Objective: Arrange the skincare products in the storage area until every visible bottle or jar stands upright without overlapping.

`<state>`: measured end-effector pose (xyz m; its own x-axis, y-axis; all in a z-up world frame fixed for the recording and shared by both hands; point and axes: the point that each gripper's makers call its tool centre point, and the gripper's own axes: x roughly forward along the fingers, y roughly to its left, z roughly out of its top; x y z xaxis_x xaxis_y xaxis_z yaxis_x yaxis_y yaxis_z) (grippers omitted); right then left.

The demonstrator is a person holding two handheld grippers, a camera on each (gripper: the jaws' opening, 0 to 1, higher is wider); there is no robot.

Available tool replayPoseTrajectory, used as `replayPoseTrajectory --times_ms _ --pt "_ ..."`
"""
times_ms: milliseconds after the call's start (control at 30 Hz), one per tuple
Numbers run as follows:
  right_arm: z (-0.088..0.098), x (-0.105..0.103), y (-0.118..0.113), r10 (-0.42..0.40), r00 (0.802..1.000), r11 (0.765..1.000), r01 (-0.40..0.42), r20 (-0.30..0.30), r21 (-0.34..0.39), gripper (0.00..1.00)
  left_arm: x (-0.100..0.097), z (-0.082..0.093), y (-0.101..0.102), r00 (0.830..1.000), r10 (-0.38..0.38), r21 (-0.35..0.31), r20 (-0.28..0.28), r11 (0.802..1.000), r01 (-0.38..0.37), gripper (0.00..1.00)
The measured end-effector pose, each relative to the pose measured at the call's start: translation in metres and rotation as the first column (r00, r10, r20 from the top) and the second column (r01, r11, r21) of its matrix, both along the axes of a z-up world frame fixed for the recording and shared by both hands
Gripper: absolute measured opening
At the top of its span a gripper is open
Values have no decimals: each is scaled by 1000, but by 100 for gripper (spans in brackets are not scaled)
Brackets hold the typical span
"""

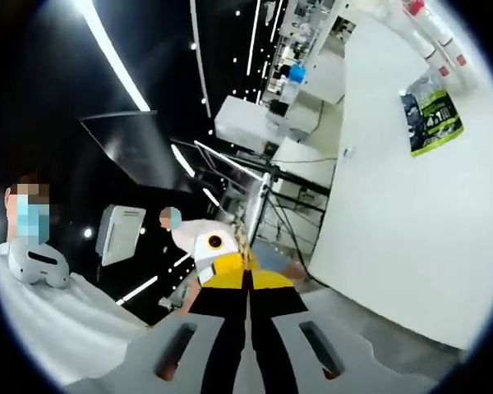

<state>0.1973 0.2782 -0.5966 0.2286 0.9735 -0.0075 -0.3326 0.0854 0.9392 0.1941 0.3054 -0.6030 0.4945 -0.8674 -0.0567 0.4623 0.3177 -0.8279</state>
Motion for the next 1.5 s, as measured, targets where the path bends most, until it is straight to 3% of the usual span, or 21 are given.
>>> replayPoseTrajectory --times_ms 67,133,167,200,267,333,367,433,467,500,533,633,700,767,833,900,1100,1233,1267,1333,1500 --pt "-2 6 4 1 1000 999 0 24 -41 0 3 -1 4 999 26 49 25 998 -27 1" --pt "0 11 10 12 1000 999 -11 24 -43 0 7 -5 10 989 39 176 142 982 -64 4" --pt "-1 16 10 8 1000 999 -6 24 -45 0 9 -9 13 985 42 227 165 971 -80 6" --pt "-1 24 11 -10 1000 999 12 28 -52 0 9 -14 16 981 30 289 189 953 -85 9" --pt "-3 37 13 -20 999 997 22 28 -75 0 12 -25 26 969 15 419 246 900 -120 21" --pt "-8 54 15 -44 999 993 47 29 -109 0 18 -42 41 953 -9 588 303 789 -180 31" --pt "-8 60 17 -46 999 992 49 28 -112 0 22 -52 51 937 -50 689 346 691 -218 34" --pt "-12 79 20 -76 996 986 82 41 -149 0 22 -65 57 920 -134 785 369 575 -231 35" --pt "-13 86 22 -80 996 984 87 46 -158 0 21 -73 57 912 -175 816 372 529 -231 34" --pt "-19 99 24 -102 993 974 110 53 -198 0 20 -78 55 915 -184 828 360 515 -222 34" --pt "-21 107 26 -115 992 969 123 49 -213 0 20 -86 49 918 -184 826 352 523 -212 34" --pt "-26 136 34 -139 989 959 147 51 -241 0 18 -101 40 926 -191 834 325 519 -186 33" --pt "-28 153 41 -145 987 951 156 62 -266 0 18 -111 42 923 -235 873 305 457 -172 28" --pt "-30 171 49 -151 986 943 167 76 -287 0 23 -117 47 926 -225 885 302 426 -185 25" --pt "-34 192 54 -173 979 927 198 106 -318 0 23 -122 54 947 -178 887 268 429 -170 25" --pt "-41 211 58 -195 975 915 220 106 -339 0 25 -124 57 951 -159 884 265 434 -174 25" --pt "-79 255 62 -250 965 853 257 76 -454 0 24 -131 61 959 -154 905 240 394 -163 26" --pt "-102 279 66 -260 964 824 246 44 -510 0 22 -135 65 967 -134 910 218 385 -152 25" --pt "-114 286 62 -255 965 787 243 60 -567 0 21 -136 65 968 -133 913 215 380 -150 25" --pt "-130 294 61 -233 971 751 220 62 -623 0 21 -137 68 969 -128 916 211 371 -151 25" --pt "-165 305 56 -221 974 684 191 49 -704 0 20 -138 70 972 -121 920 201 365 -145 24"
